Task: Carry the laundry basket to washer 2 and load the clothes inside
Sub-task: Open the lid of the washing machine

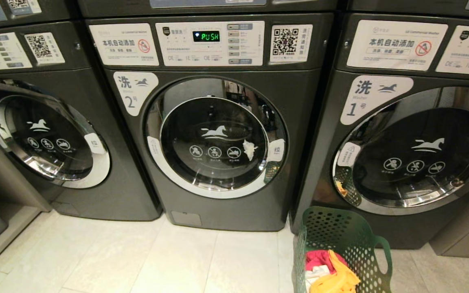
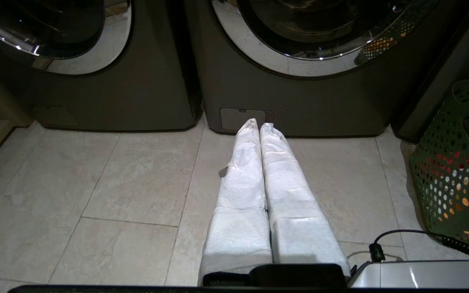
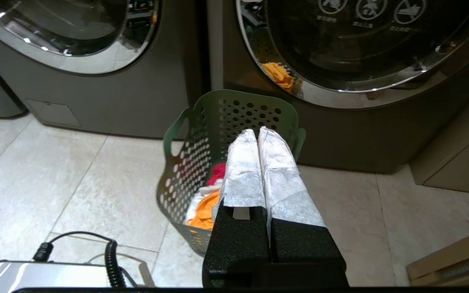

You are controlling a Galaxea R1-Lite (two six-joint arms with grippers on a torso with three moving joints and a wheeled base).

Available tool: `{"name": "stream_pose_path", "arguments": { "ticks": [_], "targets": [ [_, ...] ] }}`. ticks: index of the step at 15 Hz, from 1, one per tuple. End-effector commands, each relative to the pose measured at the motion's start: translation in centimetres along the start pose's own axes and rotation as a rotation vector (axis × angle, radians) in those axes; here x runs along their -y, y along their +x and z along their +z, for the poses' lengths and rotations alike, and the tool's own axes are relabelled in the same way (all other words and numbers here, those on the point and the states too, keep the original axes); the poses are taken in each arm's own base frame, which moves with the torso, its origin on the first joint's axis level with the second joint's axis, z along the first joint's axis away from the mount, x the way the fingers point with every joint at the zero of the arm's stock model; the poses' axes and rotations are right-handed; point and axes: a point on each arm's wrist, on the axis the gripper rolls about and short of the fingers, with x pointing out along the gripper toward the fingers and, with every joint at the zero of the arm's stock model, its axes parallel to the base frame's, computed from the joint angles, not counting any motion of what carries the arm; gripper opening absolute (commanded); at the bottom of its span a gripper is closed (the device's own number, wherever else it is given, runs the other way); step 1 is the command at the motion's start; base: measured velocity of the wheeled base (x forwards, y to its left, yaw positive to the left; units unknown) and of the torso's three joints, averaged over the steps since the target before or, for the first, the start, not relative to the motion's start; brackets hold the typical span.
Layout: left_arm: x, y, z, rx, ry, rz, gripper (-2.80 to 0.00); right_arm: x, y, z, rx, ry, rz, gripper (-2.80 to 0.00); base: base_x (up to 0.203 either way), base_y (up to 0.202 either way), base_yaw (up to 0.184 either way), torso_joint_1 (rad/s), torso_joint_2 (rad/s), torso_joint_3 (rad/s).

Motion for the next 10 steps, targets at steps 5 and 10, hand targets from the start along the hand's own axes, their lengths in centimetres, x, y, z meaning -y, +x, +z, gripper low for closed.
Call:
{"name": "stream_pose_path", "arguments": {
  "ticks": [5,10],
  "targets": [
    [0.0,0.01,0.01,-0.001,0.0,0.001,-2.8,0.0,0.01,0.01,-0.001,-0.001,-0.001,-2.8,0.0,-0.197,0.002,0.004,0.0,0.003],
    [0.0,0.01,0.01,-0.001,0.0,0.001,-2.8,0.0,0.01,0.01,-0.001,-0.001,0.0,-2.8,0.0,-0.195,0.0,0.004,0.0,0.007]
  ]
}}
